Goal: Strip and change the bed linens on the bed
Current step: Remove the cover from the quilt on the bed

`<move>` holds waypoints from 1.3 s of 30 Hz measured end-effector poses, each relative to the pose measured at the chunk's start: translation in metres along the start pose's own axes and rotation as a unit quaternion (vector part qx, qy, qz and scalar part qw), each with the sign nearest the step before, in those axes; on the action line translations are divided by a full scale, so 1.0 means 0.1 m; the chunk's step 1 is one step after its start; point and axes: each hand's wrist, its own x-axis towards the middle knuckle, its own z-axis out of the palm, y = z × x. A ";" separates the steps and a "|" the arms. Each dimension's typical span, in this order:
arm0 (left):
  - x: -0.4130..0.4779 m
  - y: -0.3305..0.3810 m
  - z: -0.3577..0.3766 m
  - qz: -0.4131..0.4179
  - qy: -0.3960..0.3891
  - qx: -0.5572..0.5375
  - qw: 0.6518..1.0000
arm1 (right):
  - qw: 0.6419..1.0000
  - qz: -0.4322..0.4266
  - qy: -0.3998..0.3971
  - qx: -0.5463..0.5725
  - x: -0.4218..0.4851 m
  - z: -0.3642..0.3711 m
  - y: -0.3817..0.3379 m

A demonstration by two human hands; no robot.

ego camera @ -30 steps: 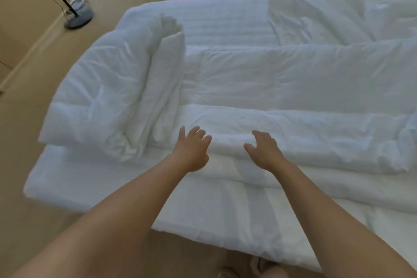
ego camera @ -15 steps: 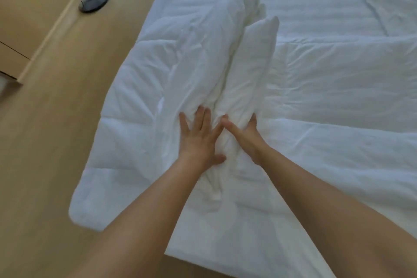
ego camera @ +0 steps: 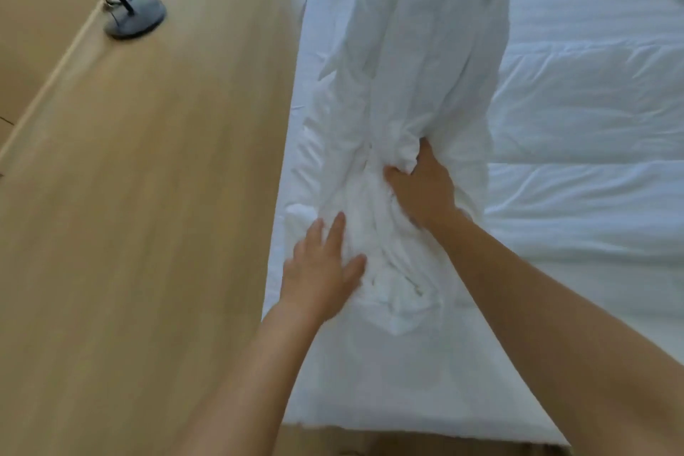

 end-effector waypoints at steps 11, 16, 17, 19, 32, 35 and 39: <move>0.36 -1.02 -0.83 0.112 -0.007 0.086 0.990 | 0.979 -0.059 -0.041 -0.190 0.06 1.15 -0.85; 0.89 -1.44 -1.34 0.171 -0.014 0.191 0.966 | 0.975 -0.077 -0.032 -0.205 0.17 1.89 -1.04; 1.04 -1.55 -1.44 0.183 -0.001 0.207 0.961 | 0.972 -0.086 -0.038 -0.217 0.18 2.05 -1.11; 1.38 -1.75 -1.65 0.227 0.027 0.252 0.940 | 0.964 -0.086 -0.080 -0.237 0.18 2.38 -1.29; 2.90 -1.50 -2.22 0.441 -0.133 0.229 0.857 | 0.993 0.053 0.093 -0.051 0.40 2.41 -2.23; 3.01 -1.27 -2.12 0.474 -0.143 0.247 0.833 | 0.933 0.110 0.320 -0.119 0.40 2.16 -2.11; 3.11 -1.11 -2.12 0.542 -0.201 0.301 0.758 | 0.828 0.301 0.440 -0.175 0.43 1.81 -1.86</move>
